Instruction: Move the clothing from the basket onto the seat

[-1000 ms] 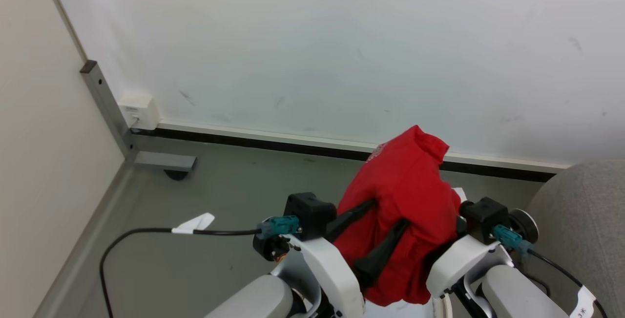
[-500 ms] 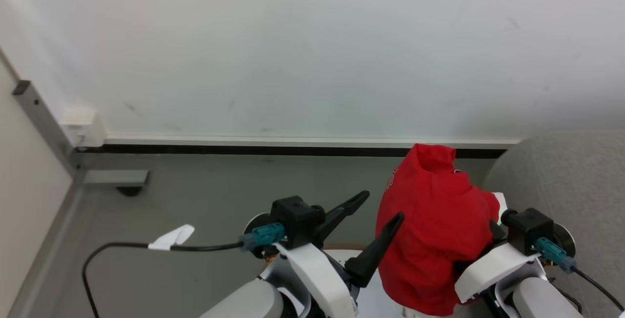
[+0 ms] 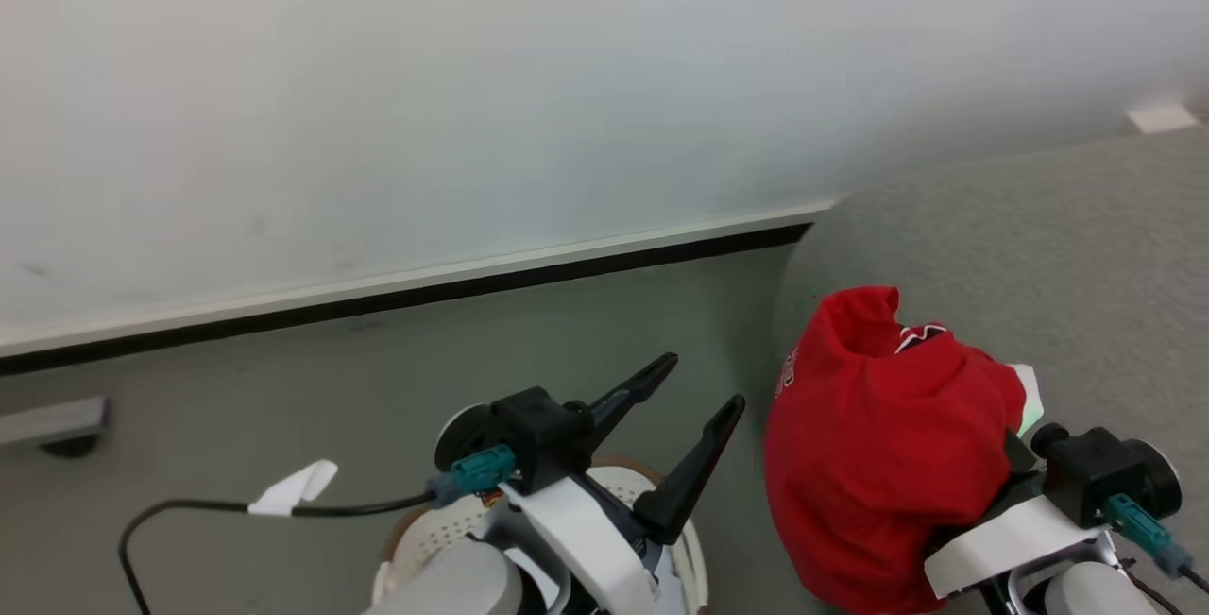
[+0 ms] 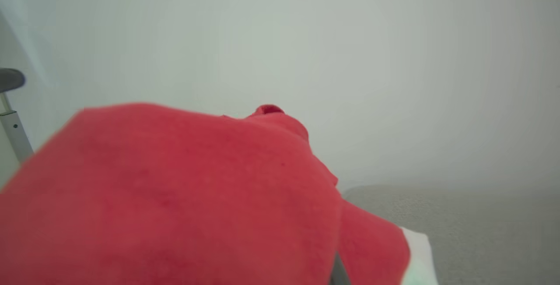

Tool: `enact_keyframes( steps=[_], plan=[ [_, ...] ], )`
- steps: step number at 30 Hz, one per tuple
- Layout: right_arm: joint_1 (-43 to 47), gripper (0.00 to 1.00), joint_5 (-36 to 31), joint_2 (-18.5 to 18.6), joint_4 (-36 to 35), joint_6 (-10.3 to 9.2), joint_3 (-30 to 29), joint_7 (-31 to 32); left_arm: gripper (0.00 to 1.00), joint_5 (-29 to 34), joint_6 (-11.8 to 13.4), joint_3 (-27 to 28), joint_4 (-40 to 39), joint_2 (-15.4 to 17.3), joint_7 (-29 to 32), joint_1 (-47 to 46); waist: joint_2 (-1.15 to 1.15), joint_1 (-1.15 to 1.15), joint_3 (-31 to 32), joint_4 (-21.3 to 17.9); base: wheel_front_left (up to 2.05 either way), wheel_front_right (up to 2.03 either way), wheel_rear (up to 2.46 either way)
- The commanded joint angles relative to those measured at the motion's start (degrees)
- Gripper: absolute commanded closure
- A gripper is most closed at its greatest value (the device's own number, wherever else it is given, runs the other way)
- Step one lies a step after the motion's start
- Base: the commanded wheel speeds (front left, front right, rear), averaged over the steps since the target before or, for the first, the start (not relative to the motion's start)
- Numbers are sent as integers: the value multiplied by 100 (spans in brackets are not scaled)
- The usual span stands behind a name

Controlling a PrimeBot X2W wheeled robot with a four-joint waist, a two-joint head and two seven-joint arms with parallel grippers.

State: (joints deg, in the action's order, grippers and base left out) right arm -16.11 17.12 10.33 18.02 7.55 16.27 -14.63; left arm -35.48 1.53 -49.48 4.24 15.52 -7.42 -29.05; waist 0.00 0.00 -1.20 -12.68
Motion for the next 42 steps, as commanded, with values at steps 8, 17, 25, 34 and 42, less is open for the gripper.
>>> enact_keyframes(
  steps=[8,17,25,34,42],
  plan=[
    [456,100,-176,-97,-814,-12,-360,243,0,140,-85,-55,143,116,-200,101,0,0,-195,-1003,0,0,0],
    [734,100,-162,-206,-1273,-12,-636,419,0,170,-109,-190,159,104,-152,79,0,0,-255,-1383,0,0,0],
    [565,100,-129,-194,-1506,-12,-795,523,0,169,-118,-210,66,156,-136,-55,0,0,-434,-1392,0,0,0],
    [-650,100,0,44,-1578,-13,-1372,859,0,379,-191,-173,-486,490,213,-522,0,0,-1411,-1031,0,0,0],
    [-2082,100,-161,569,-1483,-13,-2073,1292,0,554,-195,-24,-1291,1083,633,-904,0,0,-2607,-738,0,0,0]
  ],
)
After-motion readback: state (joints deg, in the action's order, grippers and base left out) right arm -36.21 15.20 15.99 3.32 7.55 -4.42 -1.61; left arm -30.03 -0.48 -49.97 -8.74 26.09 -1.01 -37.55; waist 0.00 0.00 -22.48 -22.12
